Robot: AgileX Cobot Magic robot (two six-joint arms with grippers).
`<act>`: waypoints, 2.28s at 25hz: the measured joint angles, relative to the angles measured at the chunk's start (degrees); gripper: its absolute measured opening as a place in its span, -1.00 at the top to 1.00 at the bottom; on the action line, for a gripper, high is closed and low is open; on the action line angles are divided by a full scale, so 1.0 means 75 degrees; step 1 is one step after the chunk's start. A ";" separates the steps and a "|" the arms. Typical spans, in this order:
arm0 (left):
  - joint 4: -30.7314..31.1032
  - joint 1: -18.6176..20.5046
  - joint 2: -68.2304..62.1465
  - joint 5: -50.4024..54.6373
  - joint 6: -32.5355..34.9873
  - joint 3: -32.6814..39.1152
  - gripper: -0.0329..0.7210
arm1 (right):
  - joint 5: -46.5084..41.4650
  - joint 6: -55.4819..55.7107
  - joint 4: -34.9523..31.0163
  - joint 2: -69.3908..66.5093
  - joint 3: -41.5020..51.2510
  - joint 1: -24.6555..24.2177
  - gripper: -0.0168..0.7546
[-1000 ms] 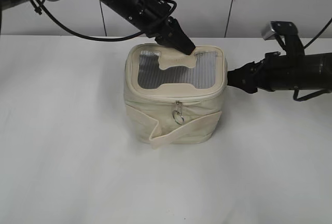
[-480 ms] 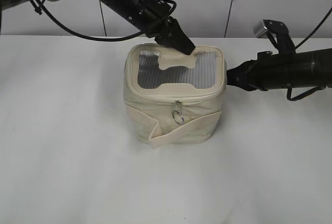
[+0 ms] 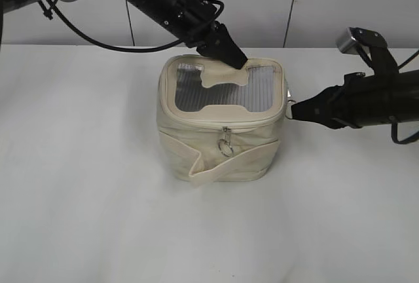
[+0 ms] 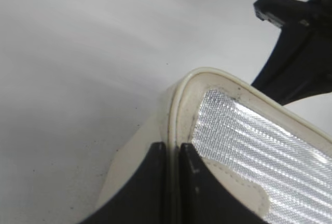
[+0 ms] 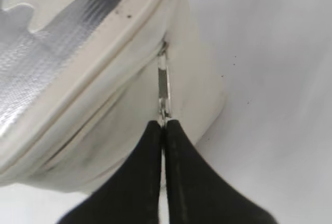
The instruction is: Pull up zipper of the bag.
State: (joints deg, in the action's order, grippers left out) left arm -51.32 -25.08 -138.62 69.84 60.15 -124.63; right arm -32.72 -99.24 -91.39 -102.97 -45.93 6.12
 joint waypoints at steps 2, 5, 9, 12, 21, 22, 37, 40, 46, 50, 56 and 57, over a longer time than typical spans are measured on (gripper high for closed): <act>0.0009 0.0000 0.0000 -0.0035 -0.0117 0.0000 0.80 | 0.0000 0.0215 0.0101 0.0311 0.0277 0.0000 0.93; 0.0036 -0.0006 0.0000 -0.0051 -0.0327 0.0000 0.80 | 0.0000 0.0646 0.0401 0.0702 0.0659 0.0000 0.93; 0.0071 -0.0006 0.0000 -0.0088 -0.0494 0.0000 0.80 | -0.0133 0.1025 0.0652 0.1222 0.1135 0.0000 0.93; 0.0114 -0.0015 0.0000 -0.0145 -0.0799 0.0000 0.80 | -0.0416 0.1186 0.0768 0.1551 0.1431 0.0000 0.93; 0.0198 -0.0040 0.0000 -0.0381 -0.1591 0.0000 0.80 | -0.0913 0.1562 0.0406 0.1978 0.1794 0.0960 0.93; 0.0208 -0.0047 0.0000 -0.0414 -0.1663 0.0000 0.80 | -0.0713 0.1569 0.0216 0.1937 0.1743 0.1382 0.93; 0.0299 -0.0071 0.0091 -0.0704 -0.2322 0.0000 0.12 | 0.0228 0.4376 0.1335 0.0857 0.0401 0.3180 0.20; 0.0589 -0.0011 0.0319 -0.0699 -0.2761 0.0000 0.03 | 0.0014 0.5407 0.2670 0.1467 0.0645 0.2562 -0.22; 0.2017 0.0042 0.1363 -0.0567 -0.3942 0.0154 0.21 | -0.0549 0.7312 0.4656 0.3283 0.1202 0.1552 -0.31; 0.2725 0.0042 0.2407 -0.0629 -0.4489 0.1265 0.25 | -0.1318 0.8829 0.6215 0.4489 0.1351 0.1230 -0.31; 0.3339 0.0042 0.5661 -0.1887 -0.5108 0.5073 0.27 | -0.2751 1.0329 0.8226 0.6405 0.1367 0.1195 -0.32; 0.3508 0.0042 0.6322 -0.2168 -0.5242 0.5714 0.27 | -0.3014 1.0430 0.8439 0.6689 0.1367 0.1195 -0.32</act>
State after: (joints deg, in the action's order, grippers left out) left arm -25.00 -24.77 -91.21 53.58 20.84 -81.78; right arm -55.33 -21.01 -28.09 -52.80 -35.68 15.09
